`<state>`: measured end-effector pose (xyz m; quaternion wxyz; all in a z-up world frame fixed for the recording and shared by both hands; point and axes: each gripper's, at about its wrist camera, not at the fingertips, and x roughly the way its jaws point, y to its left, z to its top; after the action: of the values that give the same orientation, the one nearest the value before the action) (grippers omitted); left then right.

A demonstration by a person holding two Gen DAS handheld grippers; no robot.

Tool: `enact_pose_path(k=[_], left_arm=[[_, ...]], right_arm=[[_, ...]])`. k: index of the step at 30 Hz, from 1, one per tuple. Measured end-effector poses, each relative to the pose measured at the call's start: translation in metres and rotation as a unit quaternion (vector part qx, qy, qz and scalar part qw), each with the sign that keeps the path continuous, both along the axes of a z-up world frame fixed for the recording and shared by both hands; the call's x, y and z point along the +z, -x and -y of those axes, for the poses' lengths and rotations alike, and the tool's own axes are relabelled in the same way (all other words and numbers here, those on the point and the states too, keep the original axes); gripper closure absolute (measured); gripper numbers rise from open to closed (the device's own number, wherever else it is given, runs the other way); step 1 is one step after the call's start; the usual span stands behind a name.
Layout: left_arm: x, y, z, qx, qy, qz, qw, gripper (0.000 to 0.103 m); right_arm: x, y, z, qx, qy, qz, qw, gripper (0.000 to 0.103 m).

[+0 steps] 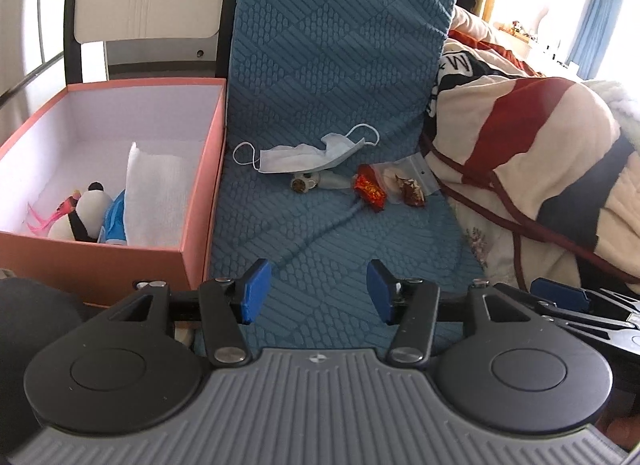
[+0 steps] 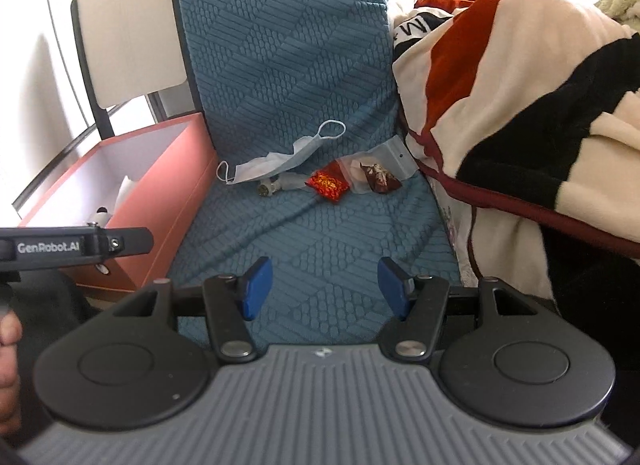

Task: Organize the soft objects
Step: 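Withdraw both tools from the box back over the chair seat, then close the left tool on the blue face mask while the right tool grasps the red candy bag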

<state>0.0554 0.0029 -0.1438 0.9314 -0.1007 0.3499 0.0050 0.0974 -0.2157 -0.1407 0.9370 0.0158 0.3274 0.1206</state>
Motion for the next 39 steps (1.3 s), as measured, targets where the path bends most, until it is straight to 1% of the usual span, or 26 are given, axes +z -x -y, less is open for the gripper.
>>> enact_pose_path(k=[5, 9, 13, 19, 22, 25, 29, 30, 33, 37, 39], left_arm=[[-0.010, -0.018, -0.003, 0.003, -0.007, -0.015, 0.9999, 0.044], [-0.019, -0.031, -0.006, 0.002, -0.005, -0.021, 0.9998, 0.044], [-0.024, -0.048, -0.006, -0.006, -0.012, -0.018, 0.9997, 0.044], [-0.029, -0.074, -0.005, -0.014, -0.042, -0.004, 0.9990, 0.044], [-0.033, -0.091, -0.011, -0.017, -0.038, -0.005, 0.9991, 0.044], [-0.039, -0.107, -0.014, -0.017, -0.043, -0.002, 0.9989, 0.044], [-0.046, -0.128, -0.021, -0.014, -0.018, -0.011, 0.9997, 0.044], [-0.047, -0.132, -0.021, -0.014, -0.014, -0.012, 0.9997, 0.044], [-0.050, -0.137, -0.018, -0.015, -0.025, -0.008, 0.9995, 0.044], [-0.057, -0.150, -0.016, -0.021, -0.012, -0.013, 0.9996, 0.044], [-0.059, -0.158, -0.015, -0.023, -0.012, -0.013, 0.9996, 0.044]], right_arm=[[-0.006, -0.012, -0.005, -0.003, -0.002, 0.011, 1.000, 0.042], [-0.011, -0.022, -0.006, -0.007, -0.003, 0.011, 1.000, 0.042], [-0.016, -0.035, -0.008, -0.010, 0.001, 0.012, 1.000, 0.042], [-0.025, -0.059, -0.009, -0.023, 0.015, 0.014, 1.000, 0.042], [-0.027, -0.066, -0.008, -0.030, 0.019, 0.022, 0.999, 0.042], [-0.034, -0.076, -0.006, -0.035, 0.020, 0.016, 0.999, 0.042], [-0.039, -0.086, -0.009, -0.031, 0.022, 0.010, 0.999, 0.042], [-0.040, -0.087, -0.011, -0.029, 0.024, 0.011, 0.999, 0.042], [-0.044, -0.091, -0.015, -0.024, 0.032, 0.007, 0.999, 0.042], [-0.049, -0.104, -0.020, -0.018, 0.035, 0.003, 0.999, 0.042], [-0.053, -0.113, -0.021, -0.019, 0.035, -0.002, 0.999, 0.042]])
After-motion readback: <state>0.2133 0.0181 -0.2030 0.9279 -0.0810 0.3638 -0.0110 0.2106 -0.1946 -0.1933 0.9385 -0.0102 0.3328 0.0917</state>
